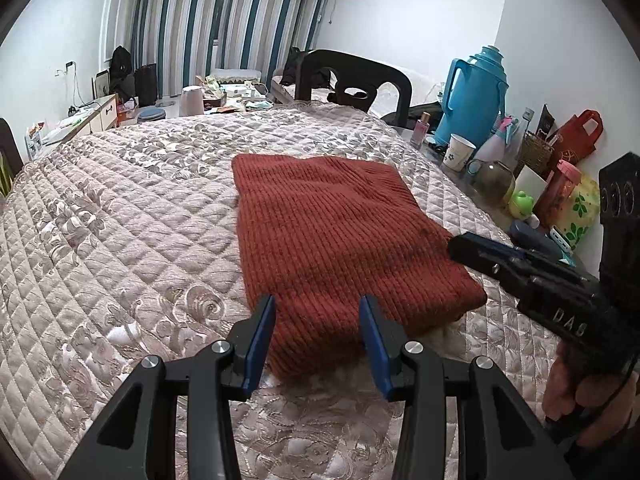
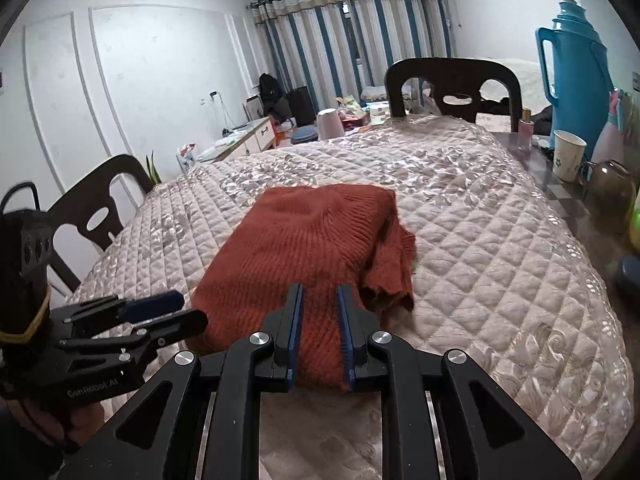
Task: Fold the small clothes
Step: 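Press and smooth the folded sweater with both grippers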
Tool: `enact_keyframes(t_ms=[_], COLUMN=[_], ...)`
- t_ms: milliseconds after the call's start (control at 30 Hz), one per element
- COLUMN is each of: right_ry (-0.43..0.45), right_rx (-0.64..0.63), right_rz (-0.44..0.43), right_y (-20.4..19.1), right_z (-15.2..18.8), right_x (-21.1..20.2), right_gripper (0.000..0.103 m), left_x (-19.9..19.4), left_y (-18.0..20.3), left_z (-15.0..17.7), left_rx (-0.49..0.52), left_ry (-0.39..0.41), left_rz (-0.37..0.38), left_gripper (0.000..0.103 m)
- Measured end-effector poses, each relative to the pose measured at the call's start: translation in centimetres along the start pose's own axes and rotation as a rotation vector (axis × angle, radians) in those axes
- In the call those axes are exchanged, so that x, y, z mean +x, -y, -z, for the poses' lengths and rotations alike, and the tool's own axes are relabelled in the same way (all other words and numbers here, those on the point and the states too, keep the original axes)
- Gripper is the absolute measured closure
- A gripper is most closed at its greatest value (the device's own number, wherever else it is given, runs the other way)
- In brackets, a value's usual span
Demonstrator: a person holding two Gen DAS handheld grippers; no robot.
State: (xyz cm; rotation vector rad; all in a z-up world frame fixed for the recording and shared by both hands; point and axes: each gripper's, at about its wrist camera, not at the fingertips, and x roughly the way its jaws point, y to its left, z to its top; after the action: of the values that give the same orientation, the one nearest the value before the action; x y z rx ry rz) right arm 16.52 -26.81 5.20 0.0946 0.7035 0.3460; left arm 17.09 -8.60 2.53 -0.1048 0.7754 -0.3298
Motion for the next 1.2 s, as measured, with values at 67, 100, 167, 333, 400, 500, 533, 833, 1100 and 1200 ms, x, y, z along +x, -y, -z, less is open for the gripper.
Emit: enact_keyframes(t_ms=[67,100,167,333,400,500,533,833,1100,1200], right_ry=[-0.018,-0.029,-0.06,-0.04,-0.027,0.006,0.013,-0.094,-0.022,-0.014], right_rx=[-0.009,-0.007,0.009,0.05,0.065,0.048,0.04,0.023,0.074,0.061], right_rz=[0.005,0.008,0.026,0.065,0.074,0.059,0.052,0.025,-0.017,-0.005], right_y=[-0.1,0.0,0.7,2.3,2.7,2.1,1.7,1.8,3.0,2.7], right_z=[0.4,0.6,0.9,0.5,0.1,-0.9,-1.2,-2.6,-3.4,-5.4], right_x=[0.6,0.8,1.4,0.4,-0.2,-0.6,-0.6,6.3,4.6,5.3], right_gripper=[0.086,0.086,0.086,0.086,0.086,0.086,0.086,0.087,0.089,0.089], left_x=[0.0,0.1,0.2,0.2,0.0,-0.3,-0.2,4.5,4.5,5.7], left_y=[-0.3,-0.5,-1.2,-3.3,-3.7,-3.7,-3.5,-2.5,-1.9,-1.3], left_z=[-0.1,-0.2,-0.6,-1.8,-2.3,-3.4,-3.8,-5.0,-6.1,-8.2], left_rx=[-0.001,-0.002,-0.017,-0.071,-0.085,-0.084,-0.078,-0.055,-0.015,0.024], left_ry=[0.0,0.0,0.001,0.009,0.022,0.052,0.062,-0.009,0.01,0.031], left_rz=[-0.005,-0.007,-0.014,-0.028,-0.023,-0.012,0.0,0.058,0.051,0.006], left_gripper=[0.058,0.058,0.057,0.056,0.056,0.056,0.056,0.057,0.056,0.056])
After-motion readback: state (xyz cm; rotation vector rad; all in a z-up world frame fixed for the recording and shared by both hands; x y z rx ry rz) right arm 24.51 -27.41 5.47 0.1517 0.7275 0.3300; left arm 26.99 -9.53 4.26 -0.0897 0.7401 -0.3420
